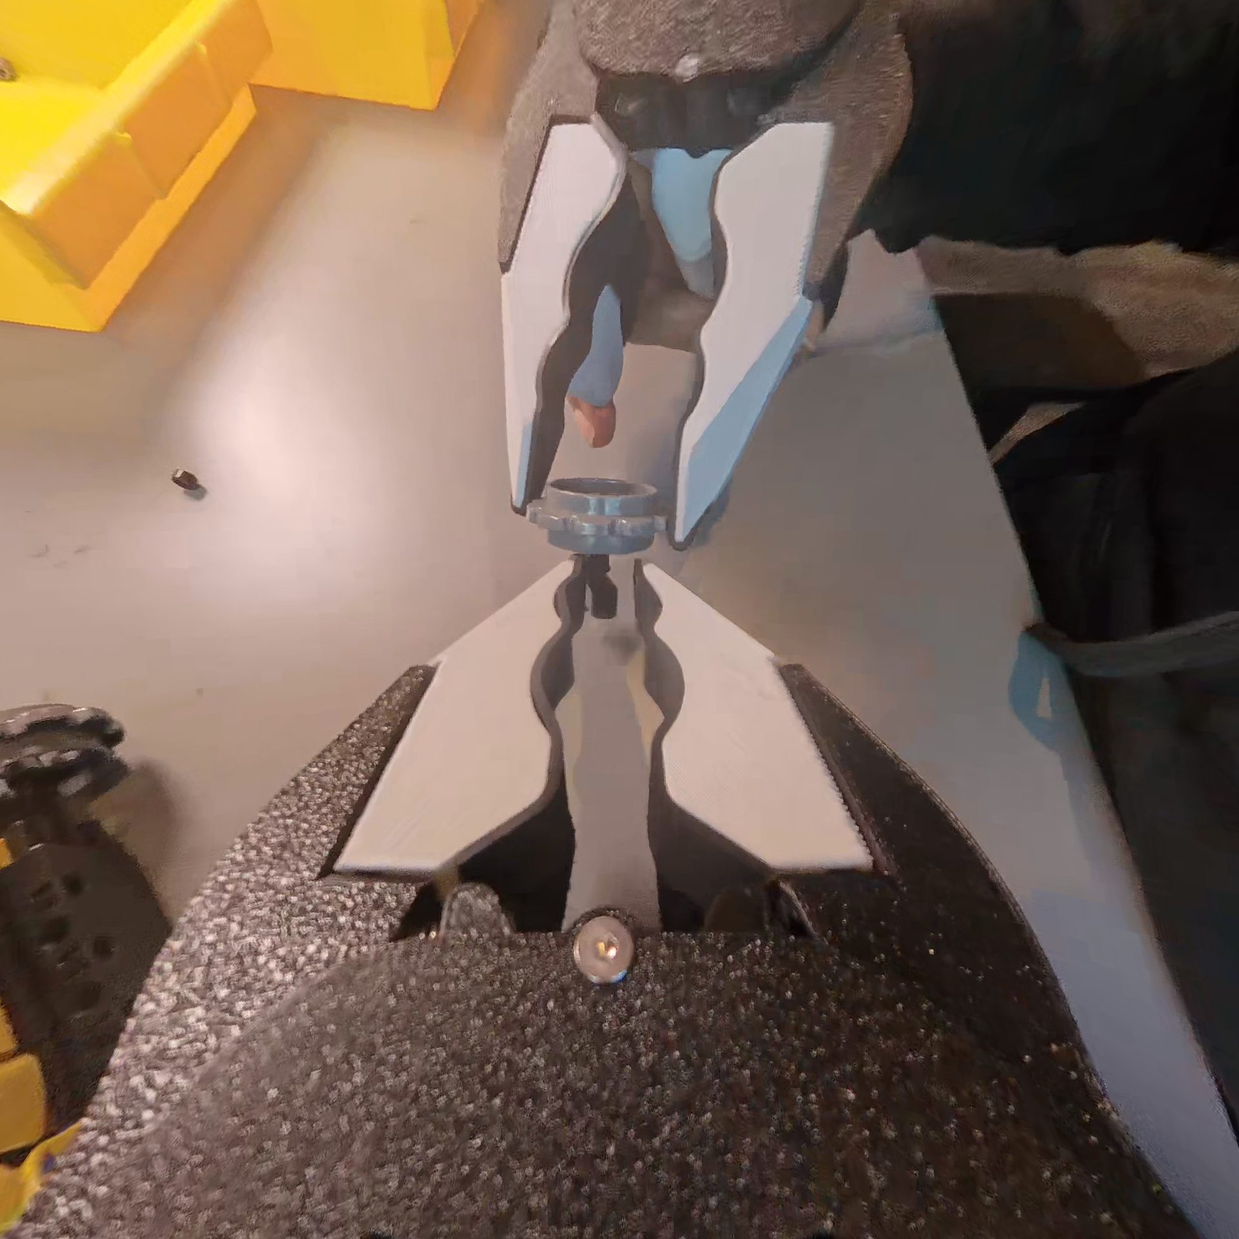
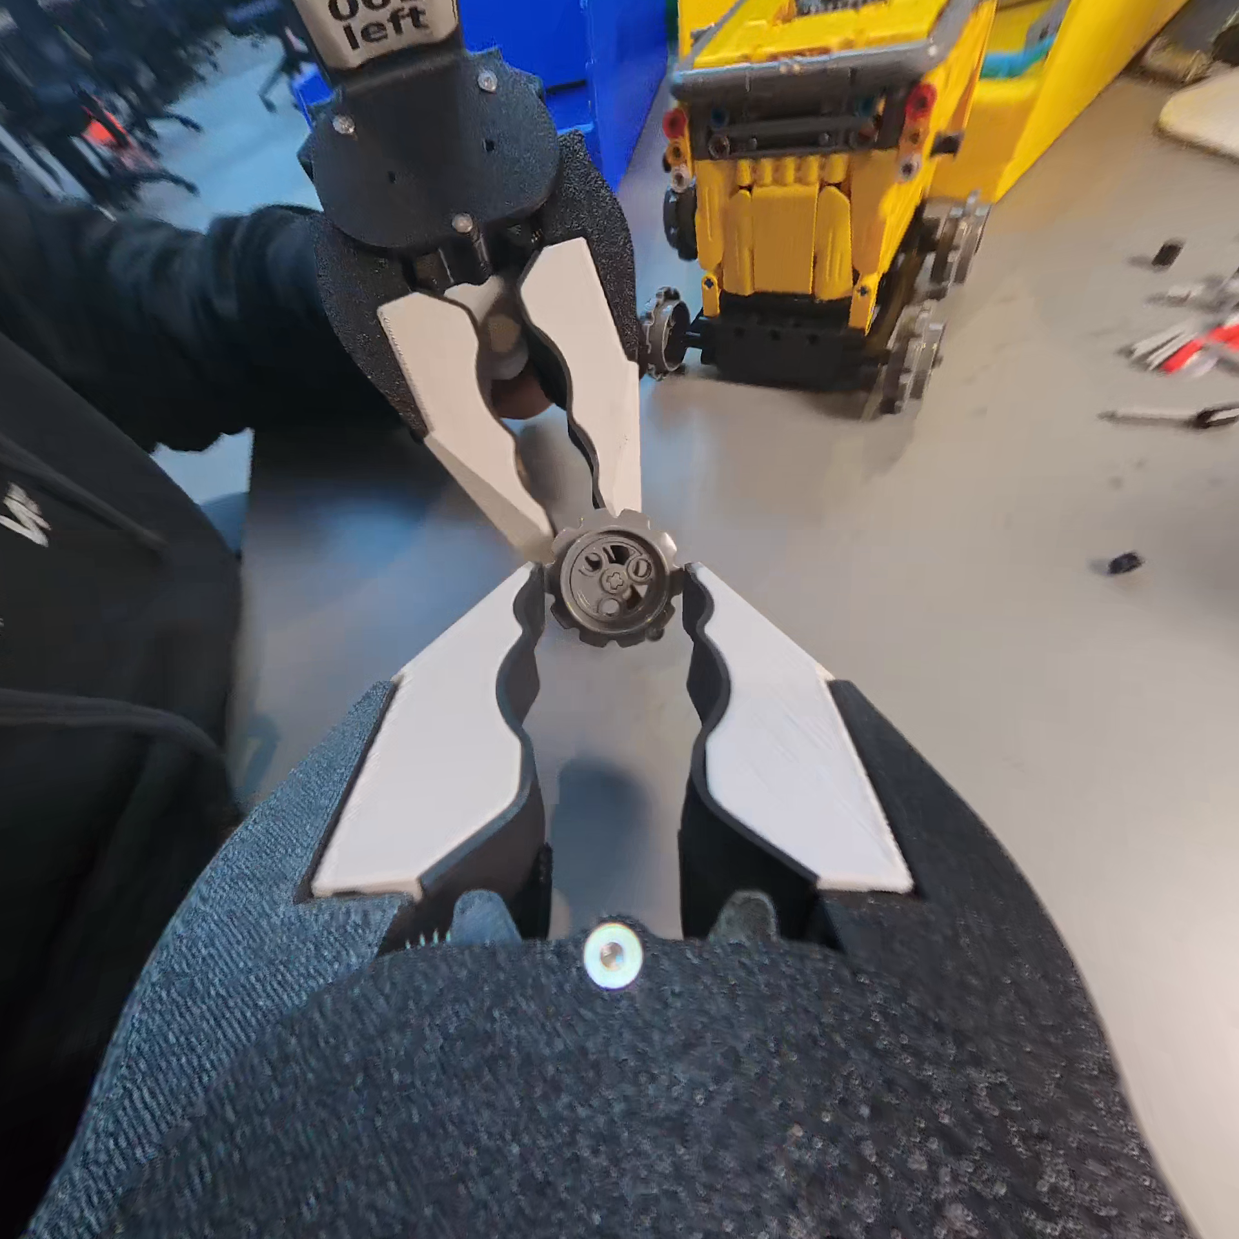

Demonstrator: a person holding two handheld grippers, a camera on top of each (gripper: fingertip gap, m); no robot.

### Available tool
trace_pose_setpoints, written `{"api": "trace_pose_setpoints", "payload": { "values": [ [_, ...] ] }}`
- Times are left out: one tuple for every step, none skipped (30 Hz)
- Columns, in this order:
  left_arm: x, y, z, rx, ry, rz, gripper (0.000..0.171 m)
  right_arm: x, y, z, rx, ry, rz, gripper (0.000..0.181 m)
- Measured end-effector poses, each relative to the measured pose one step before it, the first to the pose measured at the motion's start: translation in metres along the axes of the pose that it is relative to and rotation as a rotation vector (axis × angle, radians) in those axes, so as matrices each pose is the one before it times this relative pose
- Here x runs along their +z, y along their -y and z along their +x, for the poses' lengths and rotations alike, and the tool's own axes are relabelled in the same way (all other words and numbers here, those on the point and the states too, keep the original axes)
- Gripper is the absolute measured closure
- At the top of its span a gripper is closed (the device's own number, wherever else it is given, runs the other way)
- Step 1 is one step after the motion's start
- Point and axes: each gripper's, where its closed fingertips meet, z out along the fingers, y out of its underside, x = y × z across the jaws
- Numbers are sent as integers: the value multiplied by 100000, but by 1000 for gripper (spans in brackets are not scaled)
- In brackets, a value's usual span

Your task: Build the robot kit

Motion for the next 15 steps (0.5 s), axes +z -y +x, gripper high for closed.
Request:
{"api": "trace_pose_setpoints", "payload": {
  "values": [
    [-223, 286, 182, -2510, -2907, 1976, 156, -158, 129, 76, 5201, 2873, -142, 140],
    [-278, 277, 70, -1478, -1616, 2029, 155, -147, 86, 142, 5271, 2779, -129, 140],
    [-286, 237, 57, -1054, -1132, 1830, 156, -126, 19, 144, 5110, 2841, -572, 140],
    [-244, 208, 44, -1216, -894, 1575, 156, -59, 97, 25, 4584, 3120, -45, 140],
    [-198, -11, -109, -971, -4, 155, 157, 14, 95, -32, 4026, 2820, -359, 140],
    [-157, -293, -288, -3, 1222, -1450, 158, 25, -11, 121, 2432, 1360, -1303, 140],
    [-179, -190, -198, 201, 688, -562, 158, -23, 4, 135, 798, 738, -1461, 140],
    [-236, 104, 23, -956, -883, 1197, 158, -50, 112, -20, 21, 1194, -869, 140],
    [-233, 184, -20, -1432, -807, 1401, 158, -61, 79, -110, 262, 1310, -1295, 140],
    [-190, 74, -147, -475, 175, 583, 159, -61, 95, -196, -303, 1383, -1261, 140],
    [-158, 13, -189, 463, 714, 71, 160, -68, 168, -290, -1588, 1435, -793, 140],
    [-115, 37, -43, 535, -60, 327, 160, -105, 230, -325, -1841, 1694, -261, 140],
    [-102, 121, 150, 389, -1304, 952, 160, -125, 242, -373, -891, 2451, -138, 140],
    [-109, 235, 196, 581, -1325, 1523, 159, -117, 218, -228, 299, 2106, -9, 140],
    [-119, 271, 197, 834, -1117, 1651, 159, -130, 236, -12, 1007, 1179, 268, 140]
  ]
}}
